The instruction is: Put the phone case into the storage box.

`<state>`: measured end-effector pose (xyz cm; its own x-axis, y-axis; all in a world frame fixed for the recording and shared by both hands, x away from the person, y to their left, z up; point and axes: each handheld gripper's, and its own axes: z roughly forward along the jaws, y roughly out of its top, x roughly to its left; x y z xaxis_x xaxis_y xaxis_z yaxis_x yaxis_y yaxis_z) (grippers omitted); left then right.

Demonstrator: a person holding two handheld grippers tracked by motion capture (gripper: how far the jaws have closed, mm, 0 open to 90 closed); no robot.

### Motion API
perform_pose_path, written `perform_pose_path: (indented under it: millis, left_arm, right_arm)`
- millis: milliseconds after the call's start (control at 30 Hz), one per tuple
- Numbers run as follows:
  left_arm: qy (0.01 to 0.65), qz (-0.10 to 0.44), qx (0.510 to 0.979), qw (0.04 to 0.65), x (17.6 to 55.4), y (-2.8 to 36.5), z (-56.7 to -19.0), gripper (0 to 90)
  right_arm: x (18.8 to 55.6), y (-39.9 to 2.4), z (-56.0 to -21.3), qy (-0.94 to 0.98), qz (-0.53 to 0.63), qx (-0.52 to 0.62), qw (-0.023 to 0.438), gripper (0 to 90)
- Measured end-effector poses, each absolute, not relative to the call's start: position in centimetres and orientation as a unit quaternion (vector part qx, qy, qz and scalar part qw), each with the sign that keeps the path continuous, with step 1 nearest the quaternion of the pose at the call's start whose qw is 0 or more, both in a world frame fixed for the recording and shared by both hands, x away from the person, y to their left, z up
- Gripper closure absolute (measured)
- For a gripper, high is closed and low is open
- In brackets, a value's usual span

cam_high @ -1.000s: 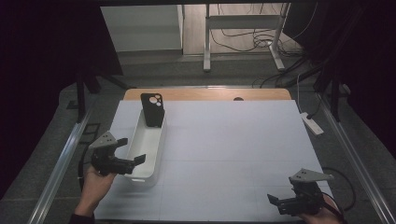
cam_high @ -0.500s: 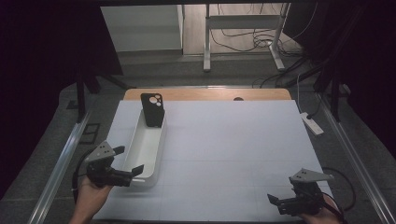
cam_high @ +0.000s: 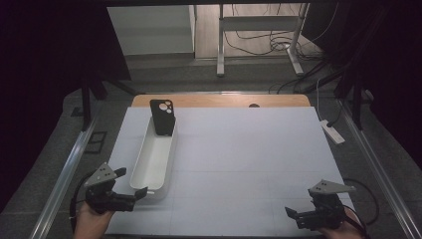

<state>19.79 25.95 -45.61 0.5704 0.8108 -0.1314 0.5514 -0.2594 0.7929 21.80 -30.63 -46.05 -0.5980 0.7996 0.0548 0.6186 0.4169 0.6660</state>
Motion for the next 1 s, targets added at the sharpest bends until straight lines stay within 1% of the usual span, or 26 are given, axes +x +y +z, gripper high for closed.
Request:
perform_pose_path:
  millis: [633, 1000]
  left_arm:
    - [0.452, 0.156, 0.779, 0.406, 17.0, 26.1, -46.9, 0.0]
    - [0.463, 0.156, 0.779, 0.393, 16.3, 26.1, -47.8, 0.0]
  right_arm:
    - [21.8, -30.6, -46.1, 0.830, 0.332, 0.427, 0.137, 0.0]
    - [21.8, -30.6, -46.1, 0.830, 0.331, 0.427, 0.136, 0.0]
